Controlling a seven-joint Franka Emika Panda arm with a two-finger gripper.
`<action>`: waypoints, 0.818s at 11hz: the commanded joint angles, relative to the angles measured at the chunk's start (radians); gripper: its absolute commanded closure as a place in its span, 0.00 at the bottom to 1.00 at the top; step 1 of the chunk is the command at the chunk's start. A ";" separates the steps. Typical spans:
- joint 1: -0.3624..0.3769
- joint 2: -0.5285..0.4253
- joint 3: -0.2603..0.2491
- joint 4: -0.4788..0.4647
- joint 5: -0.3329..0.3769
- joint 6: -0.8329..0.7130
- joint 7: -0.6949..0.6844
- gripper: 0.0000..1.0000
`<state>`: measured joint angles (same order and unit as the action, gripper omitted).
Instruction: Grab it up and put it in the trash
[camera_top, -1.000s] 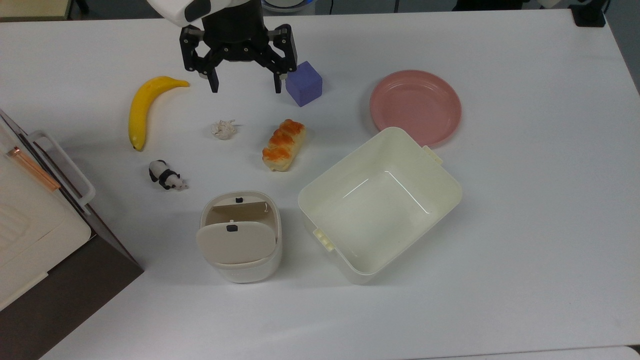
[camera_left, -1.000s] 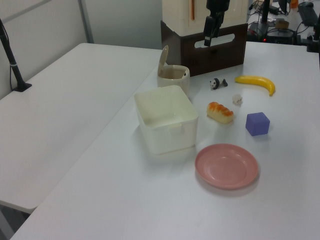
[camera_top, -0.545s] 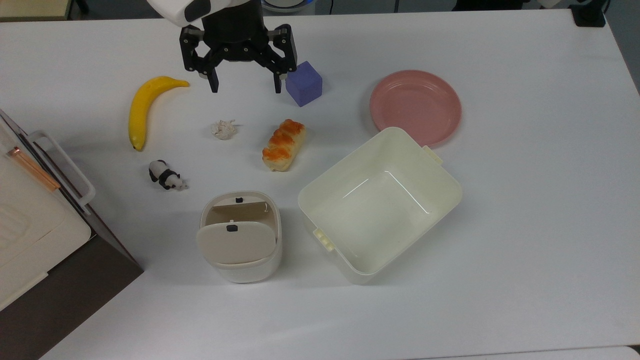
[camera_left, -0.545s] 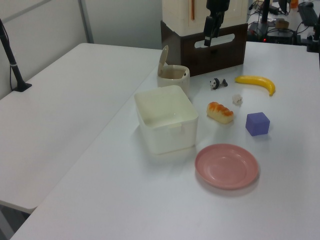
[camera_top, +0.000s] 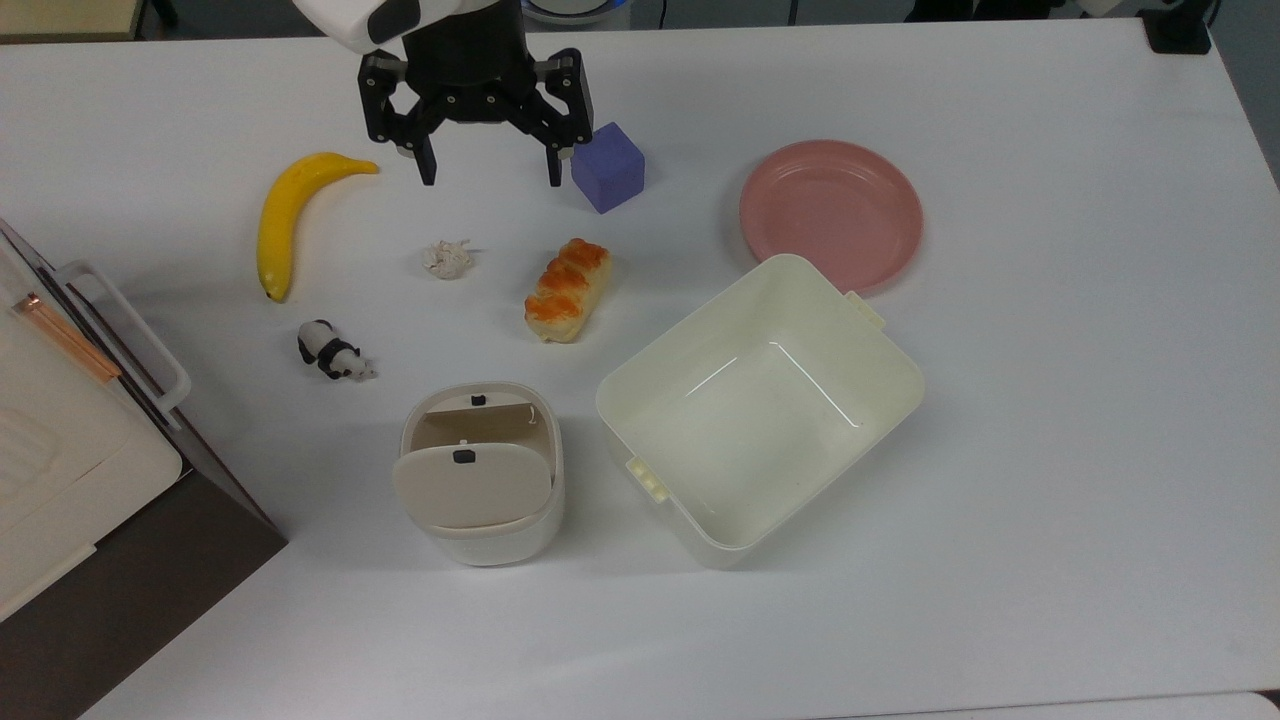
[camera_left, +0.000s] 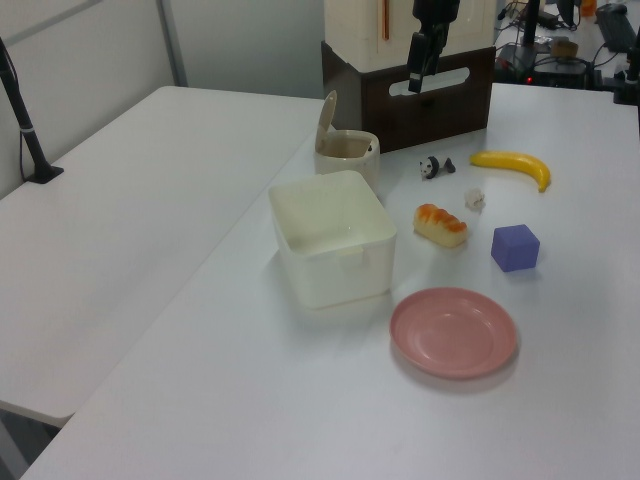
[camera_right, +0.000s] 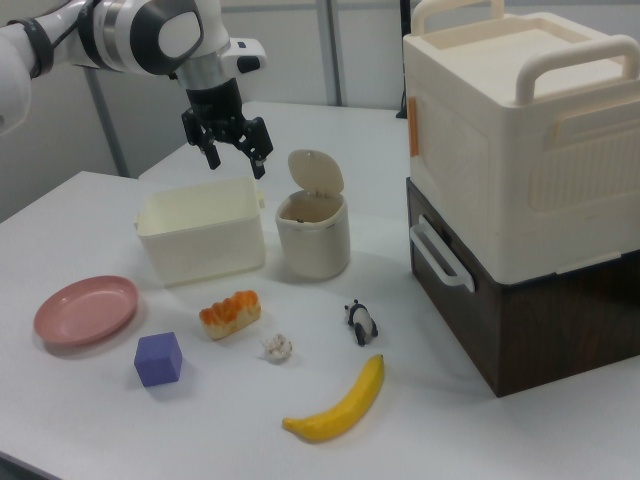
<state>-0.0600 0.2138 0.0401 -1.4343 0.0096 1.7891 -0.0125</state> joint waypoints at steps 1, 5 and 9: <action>0.002 -0.017 -0.003 -0.028 -0.011 0.012 -0.020 0.00; 0.002 -0.017 -0.005 -0.028 -0.011 0.010 -0.020 0.00; 0.000 -0.017 -0.006 -0.029 -0.011 0.003 -0.032 0.00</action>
<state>-0.0609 0.2138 0.0400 -1.4360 0.0096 1.7891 -0.0126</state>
